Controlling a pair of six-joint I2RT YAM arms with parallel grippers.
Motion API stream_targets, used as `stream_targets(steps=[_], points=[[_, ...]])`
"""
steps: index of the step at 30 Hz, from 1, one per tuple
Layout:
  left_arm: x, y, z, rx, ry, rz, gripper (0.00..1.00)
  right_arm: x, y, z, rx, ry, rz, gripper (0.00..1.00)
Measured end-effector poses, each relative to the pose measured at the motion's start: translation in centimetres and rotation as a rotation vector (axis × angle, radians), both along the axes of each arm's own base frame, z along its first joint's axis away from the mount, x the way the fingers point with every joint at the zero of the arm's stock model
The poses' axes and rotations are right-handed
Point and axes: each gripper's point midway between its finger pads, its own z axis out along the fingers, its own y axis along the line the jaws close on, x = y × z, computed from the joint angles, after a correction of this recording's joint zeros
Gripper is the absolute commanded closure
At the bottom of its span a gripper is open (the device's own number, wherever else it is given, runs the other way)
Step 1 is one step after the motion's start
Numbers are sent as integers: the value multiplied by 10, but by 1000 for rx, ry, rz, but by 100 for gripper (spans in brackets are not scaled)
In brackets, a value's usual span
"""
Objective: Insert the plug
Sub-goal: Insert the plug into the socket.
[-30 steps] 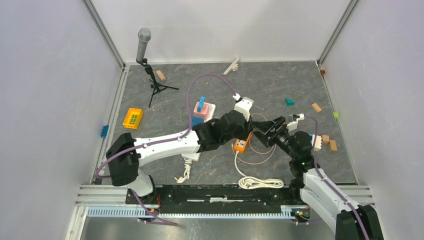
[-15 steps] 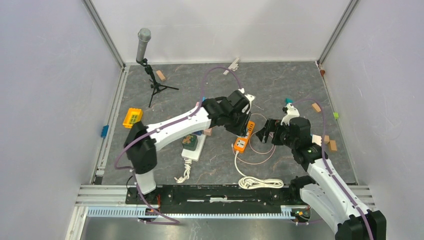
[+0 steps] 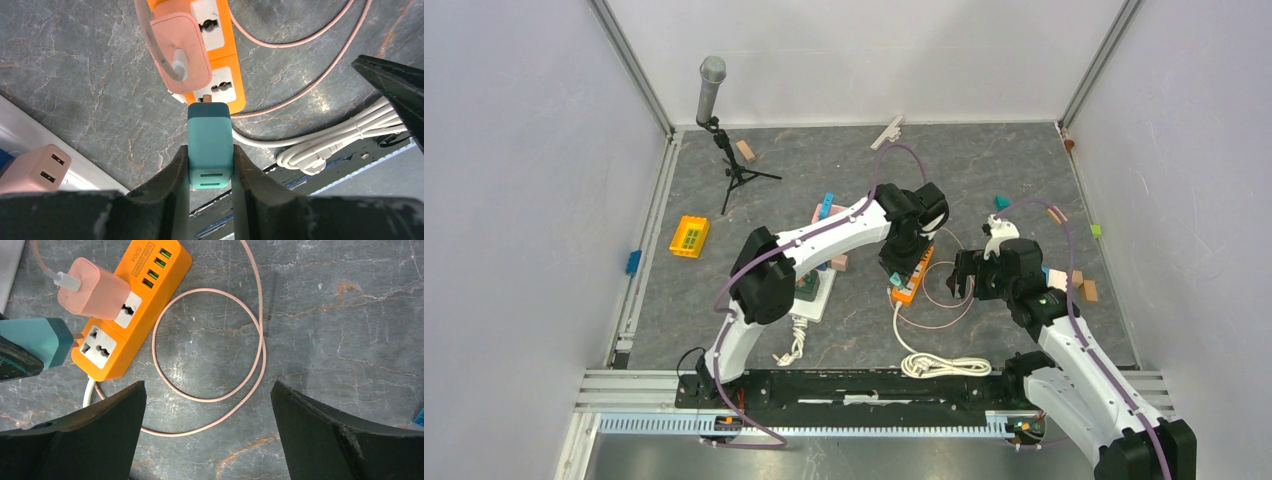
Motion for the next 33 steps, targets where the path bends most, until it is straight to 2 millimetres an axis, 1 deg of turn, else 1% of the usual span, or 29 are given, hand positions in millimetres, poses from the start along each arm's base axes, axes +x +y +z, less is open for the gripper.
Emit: stream_targets(steps=[6,14,24,33], points=[[-2,5,-9,50,27,-1,98,-2,-4,-3,-30,6,11,2],[-2,5,-17,66,37,1,98,-2,-5,-4,-45,4,22,2],[0,4,-19,68,32,7,98,-3,-6,-3,-56,0,28,2],[1,4,-22,76,25,53,98,-3,-5,-3,-54,0,33,2]])
